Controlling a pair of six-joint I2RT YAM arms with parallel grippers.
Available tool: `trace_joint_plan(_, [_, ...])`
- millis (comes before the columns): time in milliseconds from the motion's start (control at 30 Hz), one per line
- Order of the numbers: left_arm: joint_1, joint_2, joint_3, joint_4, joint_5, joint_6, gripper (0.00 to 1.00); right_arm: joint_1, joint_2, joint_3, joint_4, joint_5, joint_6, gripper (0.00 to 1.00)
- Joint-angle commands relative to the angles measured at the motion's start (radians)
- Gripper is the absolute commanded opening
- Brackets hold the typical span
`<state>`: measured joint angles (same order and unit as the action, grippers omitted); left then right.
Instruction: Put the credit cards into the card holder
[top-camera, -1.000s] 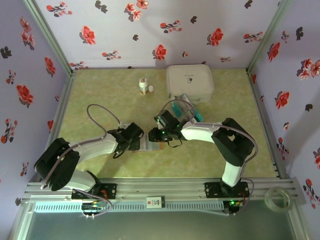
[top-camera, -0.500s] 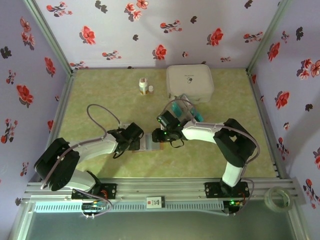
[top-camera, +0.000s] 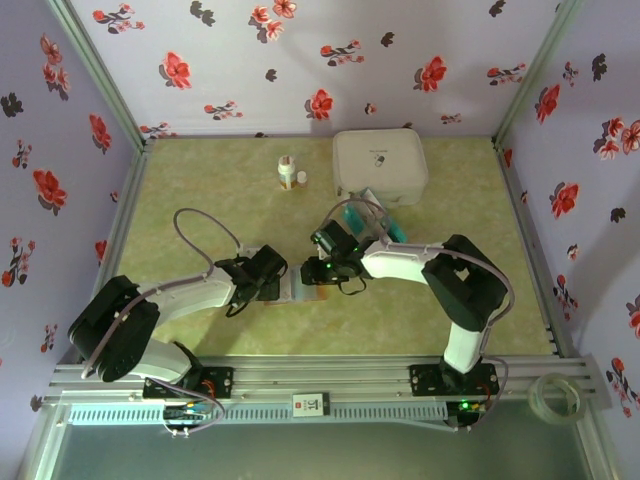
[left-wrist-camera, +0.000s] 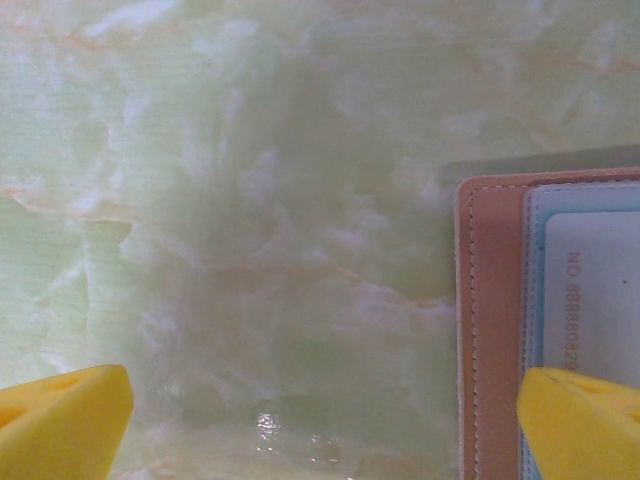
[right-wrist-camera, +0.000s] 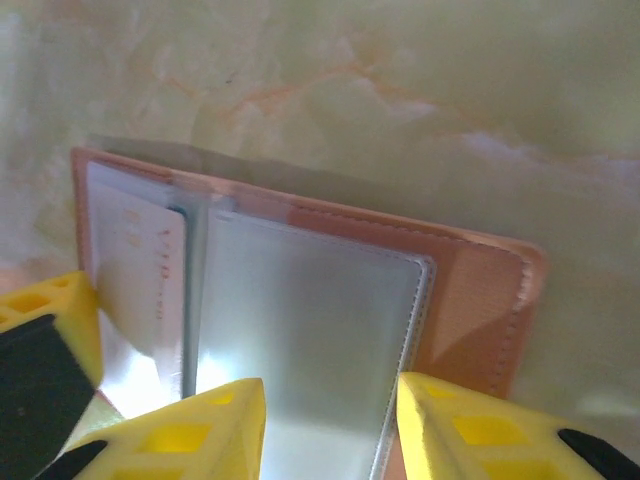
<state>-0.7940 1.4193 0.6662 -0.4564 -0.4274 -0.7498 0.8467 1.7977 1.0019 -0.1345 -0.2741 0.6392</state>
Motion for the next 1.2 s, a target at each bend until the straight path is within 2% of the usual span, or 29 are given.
trace_joint_plan(0, [-0.01,0.014,-0.016,-0.013,-0.016,0.003,1.0,0.01,0.019,0.02,0.056,-0.07,0.028,0.39])
trace_joint_plan(567, [-0.01,-0.01,-0.033,-0.012,-0.023,-0.012,1.0,0.01,0.042,0.016,0.211,-0.163,0.142,0.37])
trace_joint_plan(1167, [0.06,-0.288,-0.048,-0.142,-0.091,-0.086,1.0,0.075,0.138,0.121,0.236,-0.175,0.181,0.37])
